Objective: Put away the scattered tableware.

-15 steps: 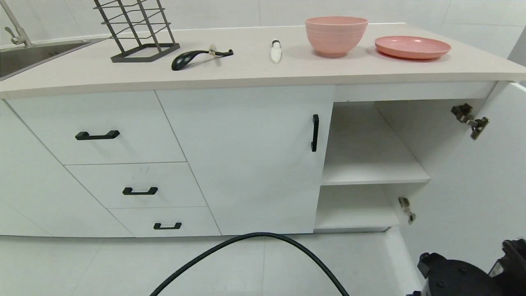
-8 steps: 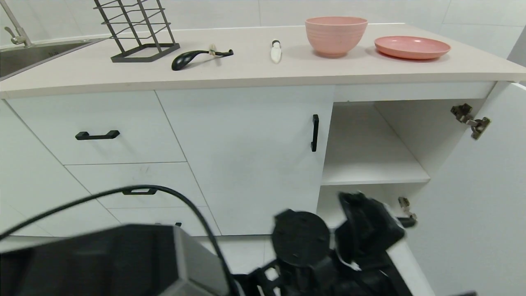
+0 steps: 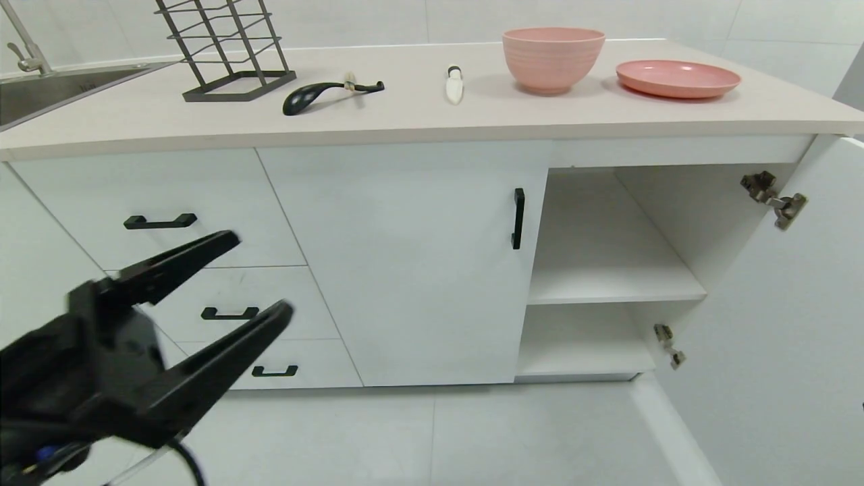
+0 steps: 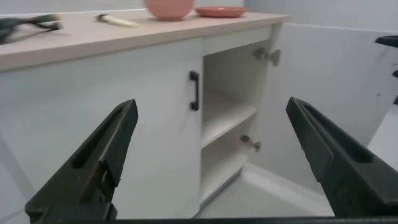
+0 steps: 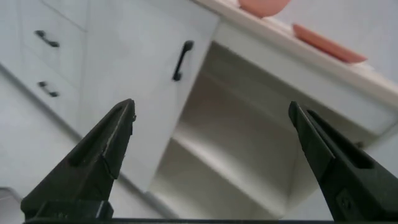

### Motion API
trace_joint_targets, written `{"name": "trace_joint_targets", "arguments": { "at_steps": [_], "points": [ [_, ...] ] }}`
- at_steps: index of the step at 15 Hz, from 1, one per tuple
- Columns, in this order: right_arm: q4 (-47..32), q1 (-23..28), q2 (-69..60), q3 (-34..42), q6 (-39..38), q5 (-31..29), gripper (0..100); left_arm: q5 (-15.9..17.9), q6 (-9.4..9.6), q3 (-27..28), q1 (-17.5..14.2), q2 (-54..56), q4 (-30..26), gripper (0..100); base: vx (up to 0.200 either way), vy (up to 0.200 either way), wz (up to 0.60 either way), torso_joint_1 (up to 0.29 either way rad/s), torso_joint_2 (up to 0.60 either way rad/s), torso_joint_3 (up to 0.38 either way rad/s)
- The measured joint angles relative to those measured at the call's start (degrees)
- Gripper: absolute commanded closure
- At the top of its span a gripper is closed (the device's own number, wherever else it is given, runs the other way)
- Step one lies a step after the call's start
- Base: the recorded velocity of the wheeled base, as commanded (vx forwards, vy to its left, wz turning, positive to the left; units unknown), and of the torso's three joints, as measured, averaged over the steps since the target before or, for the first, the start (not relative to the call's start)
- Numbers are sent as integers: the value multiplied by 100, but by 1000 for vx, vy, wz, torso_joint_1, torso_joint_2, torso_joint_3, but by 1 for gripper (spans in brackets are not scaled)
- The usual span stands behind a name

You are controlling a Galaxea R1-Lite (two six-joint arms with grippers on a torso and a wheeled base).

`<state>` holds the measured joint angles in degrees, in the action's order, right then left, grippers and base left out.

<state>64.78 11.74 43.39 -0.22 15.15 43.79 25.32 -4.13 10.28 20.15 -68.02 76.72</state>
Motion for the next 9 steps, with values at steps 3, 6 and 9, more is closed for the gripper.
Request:
{"name": "trace_joint_targets", "arguments": {
  "at_steps": [3, 6, 9],
  "points": [
    [-1387, -358, -688, 17, 15, 2, 0, 7, 11, -555, -668, 2221, -2083, 0, 0, 0, 0, 0, 0, 0],
    [-3515, -625, -2142, 22, 22, -22, 0, -89, 80, -606, -1156, 4450, -5499, 0, 0, 0, 0, 0, 0, 0],
    [-5728, -981, -3540, 22, -115, -922, 0, -534, 432, -828, -1768, 6001, -7544, 0, 0, 0, 0, 0, 0, 0]
  ]
}}
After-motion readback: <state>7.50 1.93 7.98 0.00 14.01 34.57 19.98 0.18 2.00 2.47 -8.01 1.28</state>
